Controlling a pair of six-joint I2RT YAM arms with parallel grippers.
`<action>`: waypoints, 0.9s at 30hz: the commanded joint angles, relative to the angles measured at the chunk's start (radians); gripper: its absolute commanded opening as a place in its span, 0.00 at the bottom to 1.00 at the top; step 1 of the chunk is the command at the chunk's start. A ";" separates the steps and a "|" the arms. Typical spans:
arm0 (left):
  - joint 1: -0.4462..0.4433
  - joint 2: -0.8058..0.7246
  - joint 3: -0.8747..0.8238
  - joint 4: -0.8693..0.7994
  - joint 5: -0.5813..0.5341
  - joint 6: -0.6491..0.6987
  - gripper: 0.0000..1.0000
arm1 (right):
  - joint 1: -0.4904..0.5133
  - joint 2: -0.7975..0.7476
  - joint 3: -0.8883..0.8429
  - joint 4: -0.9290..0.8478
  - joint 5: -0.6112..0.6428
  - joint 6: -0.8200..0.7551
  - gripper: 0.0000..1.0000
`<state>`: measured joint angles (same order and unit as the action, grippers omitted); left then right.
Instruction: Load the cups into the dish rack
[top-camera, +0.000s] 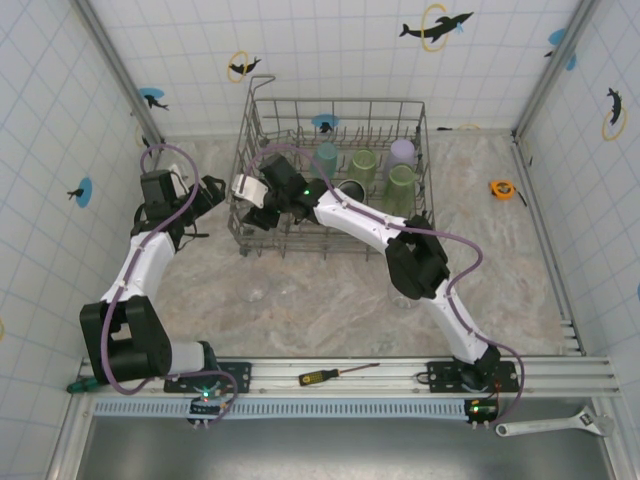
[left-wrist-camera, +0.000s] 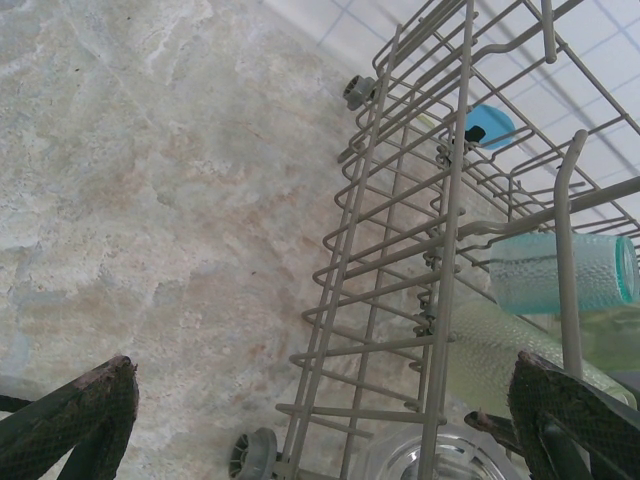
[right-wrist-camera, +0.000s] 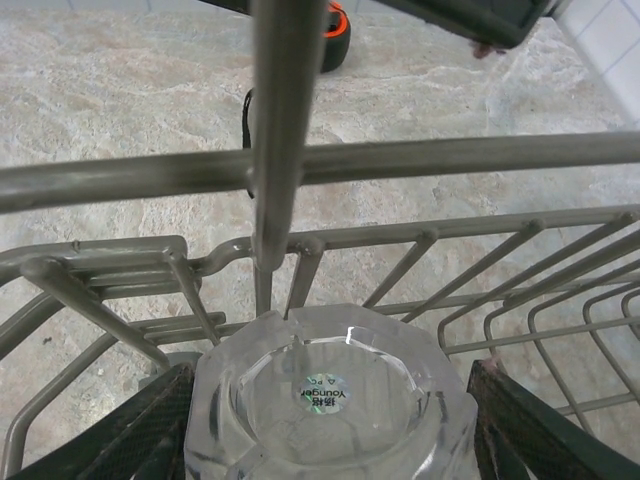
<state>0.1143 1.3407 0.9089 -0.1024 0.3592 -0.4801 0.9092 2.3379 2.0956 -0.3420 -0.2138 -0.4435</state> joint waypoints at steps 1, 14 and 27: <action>0.008 -0.012 -0.013 0.013 0.021 -0.013 0.97 | 0.002 0.035 0.034 -0.050 -0.006 -0.005 0.61; 0.008 -0.011 -0.013 0.014 0.022 -0.015 0.97 | -0.002 -0.042 0.005 -0.032 -0.056 0.041 0.48; 0.008 -0.018 -0.016 0.013 0.010 -0.010 0.97 | -0.060 -0.282 -0.395 0.356 -0.147 0.222 0.47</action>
<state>0.1143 1.3407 0.9070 -0.1020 0.3592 -0.4801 0.8719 2.1391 1.7931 -0.1730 -0.3096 -0.3126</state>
